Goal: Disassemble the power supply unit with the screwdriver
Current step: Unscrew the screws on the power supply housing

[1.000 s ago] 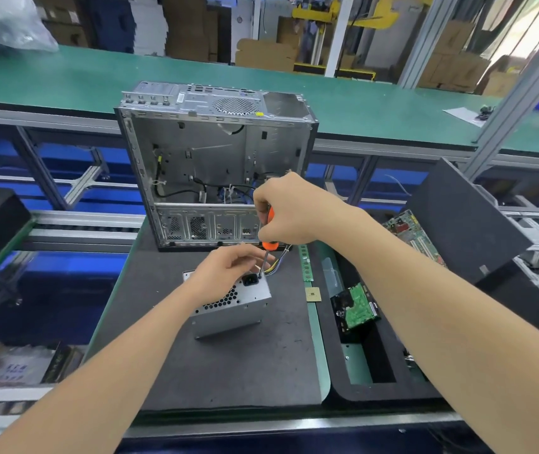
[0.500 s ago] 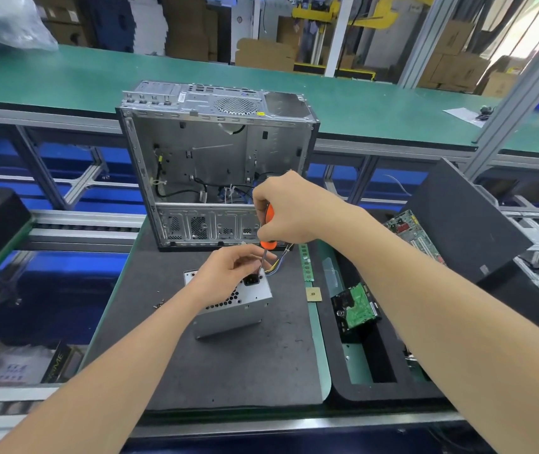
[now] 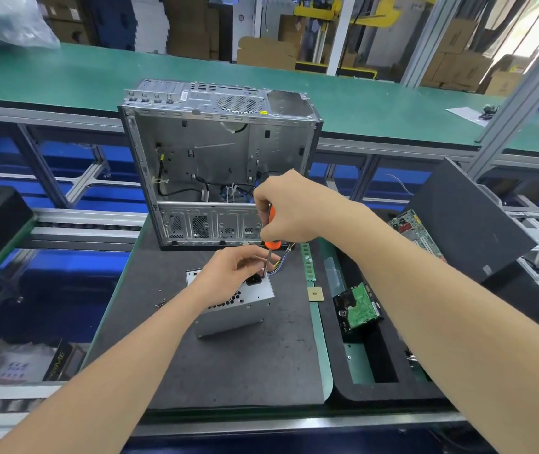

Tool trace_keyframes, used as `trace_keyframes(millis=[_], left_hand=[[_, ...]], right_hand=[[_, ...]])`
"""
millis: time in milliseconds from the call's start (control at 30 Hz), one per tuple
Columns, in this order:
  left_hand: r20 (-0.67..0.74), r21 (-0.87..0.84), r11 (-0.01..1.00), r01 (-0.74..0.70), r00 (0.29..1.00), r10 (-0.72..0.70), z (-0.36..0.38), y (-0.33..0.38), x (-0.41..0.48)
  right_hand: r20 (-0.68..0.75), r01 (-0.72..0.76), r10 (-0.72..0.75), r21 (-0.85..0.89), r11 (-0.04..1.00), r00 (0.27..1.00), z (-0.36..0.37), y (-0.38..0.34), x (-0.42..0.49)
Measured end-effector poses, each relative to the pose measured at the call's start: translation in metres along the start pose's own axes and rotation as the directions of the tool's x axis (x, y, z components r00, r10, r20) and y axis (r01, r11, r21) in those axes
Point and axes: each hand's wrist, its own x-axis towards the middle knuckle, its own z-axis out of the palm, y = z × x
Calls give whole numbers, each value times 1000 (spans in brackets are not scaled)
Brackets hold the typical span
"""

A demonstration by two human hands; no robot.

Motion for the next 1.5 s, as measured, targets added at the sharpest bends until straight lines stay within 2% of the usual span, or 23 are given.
trace_keyframes(millis=[667, 933, 1167, 1233, 1300, 1367, 1433, 1500], left_hand=[[-11, 53, 997, -48, 999, 48, -1, -2, 1], [-9, 41, 998, -41, 999, 42, -1, -5, 0], [2, -69, 994, -83, 996, 84, 1, 1, 3], [-2, -91, 993, -81, 997, 81, 3, 2, 5], [-14, -93, 992, -84, 996, 83, 5, 1, 8], [-18, -72, 993, -95, 995, 94, 7, 0, 9], [-21, -49, 993, -106, 994, 105, 9, -2, 8], [-31, -3, 994, -109, 994, 109, 11, -6, 5]], right_hand=[[-14, 37, -37, -24, 999, 999, -2, 1, -1], [27, 36, -36, -19, 999, 999, -2, -2, -2], [66, 143, -139, -68, 987, 988, -2, -12, -6], [11, 68, -67, -92, 993, 998, 4, -16, -4], [-112, -125, 108, -158, 980, 988, 9, -15, 1], [-156, -262, 236, -181, 948, 959, 10, -13, 4], [-108, -234, 216, -198, 952, 970, 10, -11, 6], [-81, -148, 133, -219, 964, 988, 9, -11, 5]])
